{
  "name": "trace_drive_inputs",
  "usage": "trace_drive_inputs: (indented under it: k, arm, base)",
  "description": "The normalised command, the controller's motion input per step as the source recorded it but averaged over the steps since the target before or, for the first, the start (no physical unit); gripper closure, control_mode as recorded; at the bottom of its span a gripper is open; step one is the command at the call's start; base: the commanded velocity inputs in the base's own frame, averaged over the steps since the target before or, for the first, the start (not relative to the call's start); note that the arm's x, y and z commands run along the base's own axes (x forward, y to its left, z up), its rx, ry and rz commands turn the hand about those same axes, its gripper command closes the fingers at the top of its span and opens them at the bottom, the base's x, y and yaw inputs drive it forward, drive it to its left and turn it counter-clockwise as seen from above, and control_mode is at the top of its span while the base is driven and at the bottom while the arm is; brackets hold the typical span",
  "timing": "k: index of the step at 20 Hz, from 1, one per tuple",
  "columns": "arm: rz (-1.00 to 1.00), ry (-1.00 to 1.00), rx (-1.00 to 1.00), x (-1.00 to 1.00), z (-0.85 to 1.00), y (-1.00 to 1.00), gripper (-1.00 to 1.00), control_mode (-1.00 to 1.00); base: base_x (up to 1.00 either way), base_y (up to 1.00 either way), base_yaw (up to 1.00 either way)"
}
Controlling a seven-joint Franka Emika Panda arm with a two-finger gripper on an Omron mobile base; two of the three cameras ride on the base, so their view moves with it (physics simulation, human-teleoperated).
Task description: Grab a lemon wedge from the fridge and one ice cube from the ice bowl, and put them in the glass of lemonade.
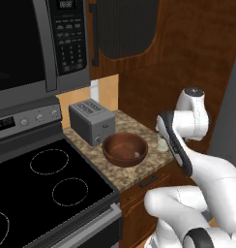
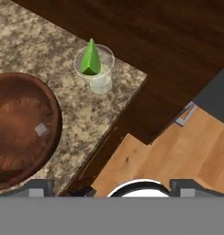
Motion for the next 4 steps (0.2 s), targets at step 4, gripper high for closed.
trace_drive_inputs:
  k: [4]
  arm:
    - [0.15, 0.0, 0.0, -0.49, 0.41, 0.14, -1.0, -1.0]
  base:
    - [0.0, 0.0, 0.0]
